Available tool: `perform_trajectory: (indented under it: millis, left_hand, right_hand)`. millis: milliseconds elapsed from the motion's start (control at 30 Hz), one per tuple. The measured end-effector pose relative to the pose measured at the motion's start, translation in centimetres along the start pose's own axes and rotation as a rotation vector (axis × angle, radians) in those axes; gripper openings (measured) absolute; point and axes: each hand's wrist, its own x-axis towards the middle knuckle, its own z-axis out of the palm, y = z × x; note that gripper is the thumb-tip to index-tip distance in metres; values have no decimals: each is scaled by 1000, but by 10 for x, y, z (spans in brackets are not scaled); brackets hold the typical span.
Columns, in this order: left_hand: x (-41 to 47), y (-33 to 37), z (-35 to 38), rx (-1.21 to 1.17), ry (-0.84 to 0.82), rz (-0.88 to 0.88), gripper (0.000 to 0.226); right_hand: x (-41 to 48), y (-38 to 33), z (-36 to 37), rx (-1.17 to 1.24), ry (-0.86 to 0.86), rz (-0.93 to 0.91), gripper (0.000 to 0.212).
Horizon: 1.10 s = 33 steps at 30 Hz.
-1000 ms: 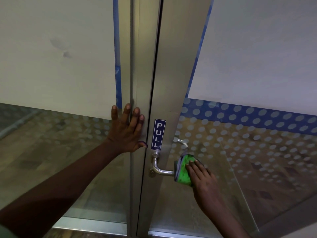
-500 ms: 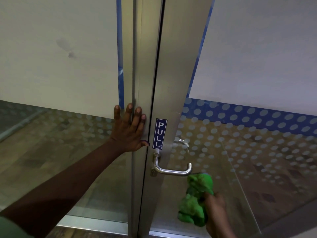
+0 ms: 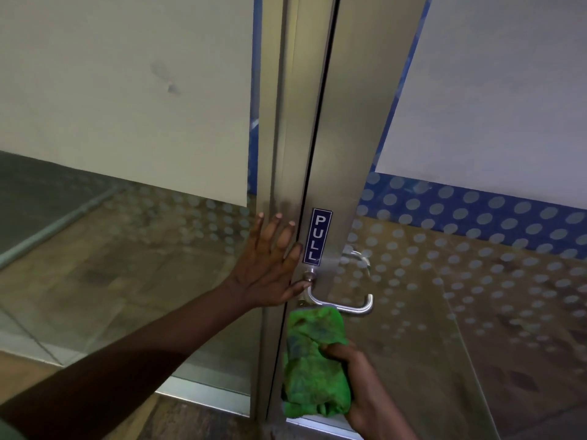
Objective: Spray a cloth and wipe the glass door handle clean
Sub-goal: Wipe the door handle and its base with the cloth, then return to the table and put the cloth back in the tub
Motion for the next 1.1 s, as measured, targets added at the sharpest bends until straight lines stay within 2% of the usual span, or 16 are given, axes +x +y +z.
perform_trajectory:
  millis: [100, 333, 533, 700, 800, 1100]
  left_hand:
    - [-13, -16, -11, 59, -108, -59, 66]
    - [-65, -60, -61, 224, -265, -200, 70]
    - [-125, -93, -134, 376, -381, -376, 71]
    - [-182, -109, -218, 509, -450, -533, 72]
    - [-218, -112, -281, 586, -487, -627, 74]
    - [-333, -70, -490, 762, -705, -901, 80]
  right_hand:
    - [1, 4, 21, -74, -77, -12, 43]
    - [3, 17, 87, -225, -92, -17, 33]
    - [-12, 47, 153, -321, -247, -8, 31]
    - [-42, 92, 208, -394, -381, 49, 36]
    - [-69, 123, 237, -450, -496, 49, 32]
    - [-170, 238, 320, -558, -761, 72, 31]
